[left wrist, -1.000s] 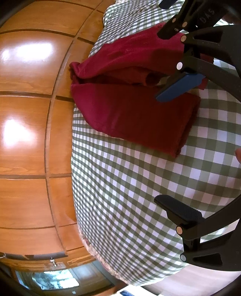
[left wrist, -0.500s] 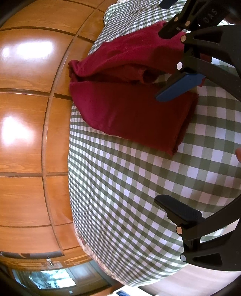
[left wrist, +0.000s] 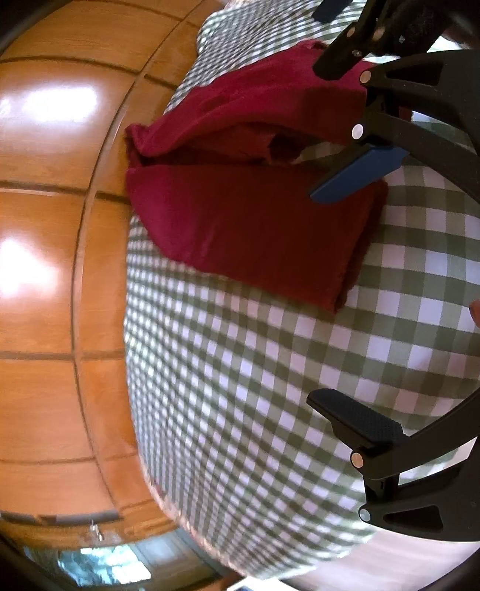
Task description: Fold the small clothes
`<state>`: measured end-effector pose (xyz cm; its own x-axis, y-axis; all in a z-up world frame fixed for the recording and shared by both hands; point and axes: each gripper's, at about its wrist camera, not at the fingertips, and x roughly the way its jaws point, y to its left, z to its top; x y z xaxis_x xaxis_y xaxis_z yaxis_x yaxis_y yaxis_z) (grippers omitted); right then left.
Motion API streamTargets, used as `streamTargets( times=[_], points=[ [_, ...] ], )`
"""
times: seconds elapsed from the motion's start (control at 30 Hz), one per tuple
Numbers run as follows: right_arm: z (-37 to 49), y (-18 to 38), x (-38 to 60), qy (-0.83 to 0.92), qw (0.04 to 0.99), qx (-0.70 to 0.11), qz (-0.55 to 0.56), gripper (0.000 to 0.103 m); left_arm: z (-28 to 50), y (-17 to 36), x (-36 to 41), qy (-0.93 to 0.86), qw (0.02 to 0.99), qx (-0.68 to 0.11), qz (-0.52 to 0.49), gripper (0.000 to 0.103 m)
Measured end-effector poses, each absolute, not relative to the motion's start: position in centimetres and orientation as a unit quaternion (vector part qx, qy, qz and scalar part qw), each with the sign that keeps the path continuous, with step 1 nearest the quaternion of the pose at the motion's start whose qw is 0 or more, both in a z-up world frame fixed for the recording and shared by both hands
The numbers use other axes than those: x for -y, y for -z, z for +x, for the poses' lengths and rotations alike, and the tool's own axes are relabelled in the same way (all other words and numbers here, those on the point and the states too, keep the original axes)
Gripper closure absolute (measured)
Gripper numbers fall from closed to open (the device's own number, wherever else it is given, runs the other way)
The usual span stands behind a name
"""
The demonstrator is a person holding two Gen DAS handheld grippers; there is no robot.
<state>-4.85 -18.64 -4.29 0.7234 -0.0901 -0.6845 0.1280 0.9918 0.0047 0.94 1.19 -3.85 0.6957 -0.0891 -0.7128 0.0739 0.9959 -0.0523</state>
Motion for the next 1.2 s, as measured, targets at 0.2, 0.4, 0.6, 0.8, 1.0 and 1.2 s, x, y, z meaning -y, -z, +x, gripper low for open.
streamTargets(
  times=[0.2,0.4,0.6,0.8,1.0,1.2],
  points=[
    [-4.9,6.4,22.9,-0.053,0.876,-0.454,0.157,0.045,2.2,5.6,-2.2,0.091,0.895,-0.435,-0.044,0.003],
    [-3.8,7.9,24.6,-0.086,0.845,-0.473,0.235,0.051,2.2,6.4,-1.7,0.131,0.888,-0.439,-0.045,0.005],
    [-2.6,6.0,23.0,-0.114,0.854,-0.469,0.194,0.092,2.9,6.7,-0.9,0.152,0.886,-0.437,-0.011,0.047],
    [-4.0,0.1,24.6,-0.041,0.927,-0.372,0.035,0.095,5.5,5.8,-2.5,0.166,0.879,-0.444,-0.049,0.091],
    [-2.0,-3.7,34.2,0.161,0.940,-0.300,-0.028,0.095,9.4,3.5,-5.9,0.132,0.895,-0.415,-0.093,0.091],
    [3.8,-2.1,45.6,0.307,0.895,-0.324,-0.022,0.095,15.5,0.7,-11.3,0.054,0.914,-0.381,-0.129,0.092]
  ],
)
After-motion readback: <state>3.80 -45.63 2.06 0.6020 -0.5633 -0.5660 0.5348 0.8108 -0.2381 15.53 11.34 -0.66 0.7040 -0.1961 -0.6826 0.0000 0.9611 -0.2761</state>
